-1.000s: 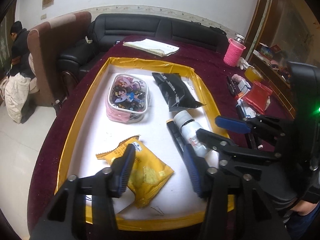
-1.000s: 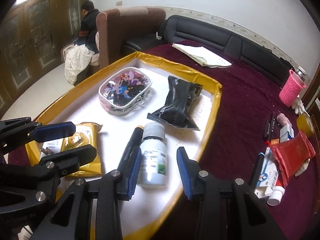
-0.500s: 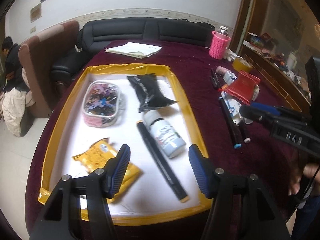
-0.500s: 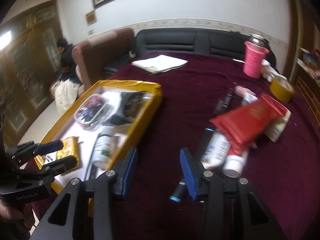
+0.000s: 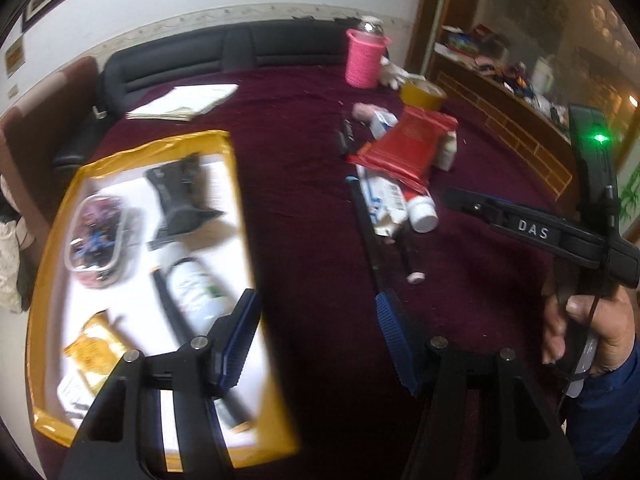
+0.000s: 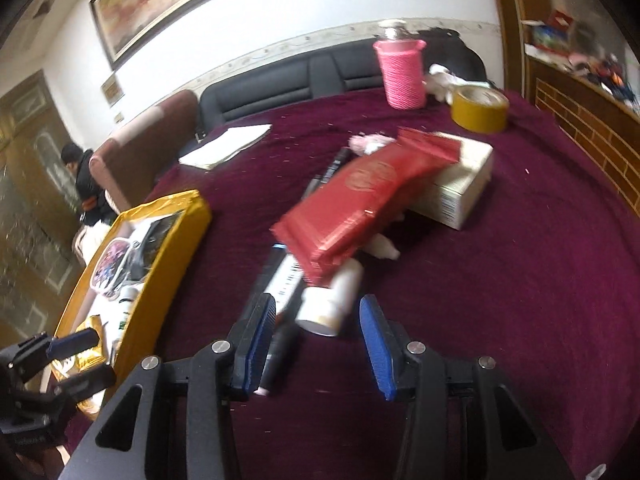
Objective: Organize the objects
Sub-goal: 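Grasp the red-label white bottle with the right gripper while the left gripper grasps a teal-capped black marker, then carry the bottle and marker into the tray and open both grippers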
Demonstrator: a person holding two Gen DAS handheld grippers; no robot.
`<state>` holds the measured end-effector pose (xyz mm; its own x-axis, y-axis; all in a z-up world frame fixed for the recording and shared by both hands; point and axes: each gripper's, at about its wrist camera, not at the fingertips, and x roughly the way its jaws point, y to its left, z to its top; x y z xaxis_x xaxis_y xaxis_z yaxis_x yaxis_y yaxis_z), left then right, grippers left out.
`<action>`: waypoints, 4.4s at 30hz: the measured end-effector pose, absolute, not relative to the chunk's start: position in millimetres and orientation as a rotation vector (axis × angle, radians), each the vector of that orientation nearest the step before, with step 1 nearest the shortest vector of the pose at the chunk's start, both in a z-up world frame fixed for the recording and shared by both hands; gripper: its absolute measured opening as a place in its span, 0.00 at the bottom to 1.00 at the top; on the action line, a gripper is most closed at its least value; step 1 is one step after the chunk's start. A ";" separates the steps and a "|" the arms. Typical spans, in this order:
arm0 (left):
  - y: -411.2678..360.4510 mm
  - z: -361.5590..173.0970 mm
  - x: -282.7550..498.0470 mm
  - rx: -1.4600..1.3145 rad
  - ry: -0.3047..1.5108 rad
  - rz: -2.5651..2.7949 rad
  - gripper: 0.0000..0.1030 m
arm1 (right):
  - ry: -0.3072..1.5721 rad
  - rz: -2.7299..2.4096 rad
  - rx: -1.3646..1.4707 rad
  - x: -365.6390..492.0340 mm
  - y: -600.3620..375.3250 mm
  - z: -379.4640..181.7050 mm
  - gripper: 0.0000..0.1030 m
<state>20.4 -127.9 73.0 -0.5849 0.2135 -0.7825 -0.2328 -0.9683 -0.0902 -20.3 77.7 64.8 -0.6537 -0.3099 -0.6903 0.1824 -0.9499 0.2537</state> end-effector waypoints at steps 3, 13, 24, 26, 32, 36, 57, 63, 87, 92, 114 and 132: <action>-110.6 65.0 10.5 -1.310 0.044 2.554 0.58 | -0.285 -2.625 1.159 -23.0 92.0 55.1 0.47; -74.0 29.5 -36.7 -1.479 0.078 2.478 0.58 | -0.378 -2.587 1.141 -29.2 109.4 44.2 0.47; -61.1 17.8 -91.8 -1.531 0.163 2.555 0.36 | -0.380 -2.555 1.160 -34.0 110.2 37.4 0.47; -62.5 18.0 -85.4 -1.507 0.171 2.562 0.26 | -0.359 -2.553 1.172 -34.3 106.5 36.9 0.47; -75.5 19.0 -67.8 -1.485 0.101 2.573 0.14 | -0.318 -2.524 1.229 -40.0 89.5 38.8 0.47; -74.9 18.4 -63.8 -1.468 0.110 2.590 0.14 | -0.326 -2.503 1.299 -56.7 74.5 41.3 0.47; -65.4 16.6 -53.3 -1.431 0.153 2.654 0.14 | -0.085 -2.603 1.271 -57.3 80.5 24.0 0.37; -72.9 16.7 -44.2 -1.398 0.059 2.647 0.14 | -0.117 -2.589 1.217 -52.4 82.1 30.9 0.36; -106.5 72.8 26.6 -1.115 0.022 2.755 0.14 | -0.201 -2.602 1.060 -5.2 61.8 63.0 0.37; -122.7 76.5 32.7 -1.095 -0.021 2.770 0.14 | -0.153 -2.573 1.034 9.2 39.3 74.3 0.37; -266.8 77.3 50.5 -1.085 -0.344 2.937 0.14 | 0.103 -2.370 0.989 42.0 -99.7 83.1 0.37; -332.4 53.5 45.8 -1.206 -0.484 2.959 0.14 | 0.275 -2.265 1.038 39.5 -175.1 46.9 0.37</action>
<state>45.8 -332.4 53.5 -0.7178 0.0293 -0.6956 0.1940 -0.9511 -0.2402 39.5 -175.1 46.9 -0.4957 -0.4543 -0.7402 0.6180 -0.7833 0.0669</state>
